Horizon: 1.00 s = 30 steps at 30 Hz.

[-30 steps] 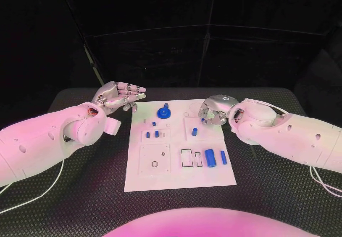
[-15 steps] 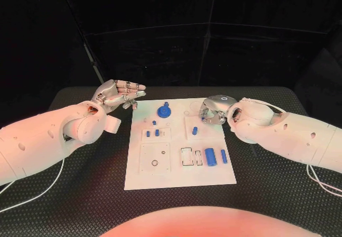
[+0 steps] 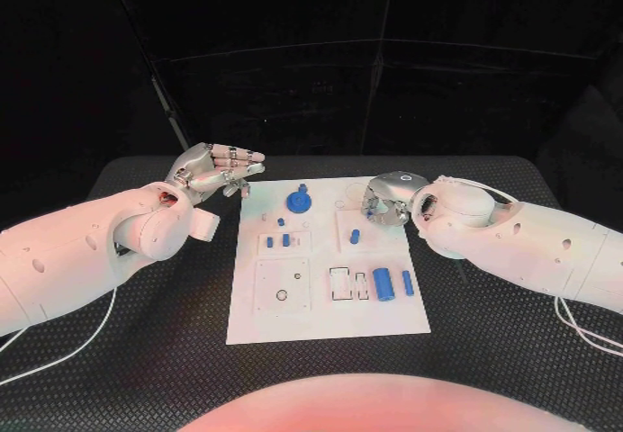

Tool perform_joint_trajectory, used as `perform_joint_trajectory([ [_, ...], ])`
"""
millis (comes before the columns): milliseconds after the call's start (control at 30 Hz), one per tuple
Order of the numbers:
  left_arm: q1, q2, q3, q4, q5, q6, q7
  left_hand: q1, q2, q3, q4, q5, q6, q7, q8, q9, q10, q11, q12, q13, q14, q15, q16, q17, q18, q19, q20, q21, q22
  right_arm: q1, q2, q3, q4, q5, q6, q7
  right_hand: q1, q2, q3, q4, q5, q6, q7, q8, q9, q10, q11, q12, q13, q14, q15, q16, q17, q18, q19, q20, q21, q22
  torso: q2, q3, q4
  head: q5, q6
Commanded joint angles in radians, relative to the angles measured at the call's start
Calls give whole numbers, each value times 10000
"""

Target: Assemble the parts on the task board

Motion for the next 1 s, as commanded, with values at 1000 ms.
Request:
perform_joint_trajectory([
  [1000, 11, -15, 10, -27, 83, 47, 118, 64, 12, 48, -4, -16, -75, 83, -67, -24, -157, 54, 20, -29, -87, 27, -83, -68, 108, -90, 40, -154, -76, -133, -1055, -13, 2249, -329, -2176, -231, -843, -265, 1308, -884, -313, 386, -10, -194, -17, 437, -32, -321, -46, 419, -102, 64, -170, -221, 324, -15, 680, 910, -13, -7, -3, -10, 82],
])
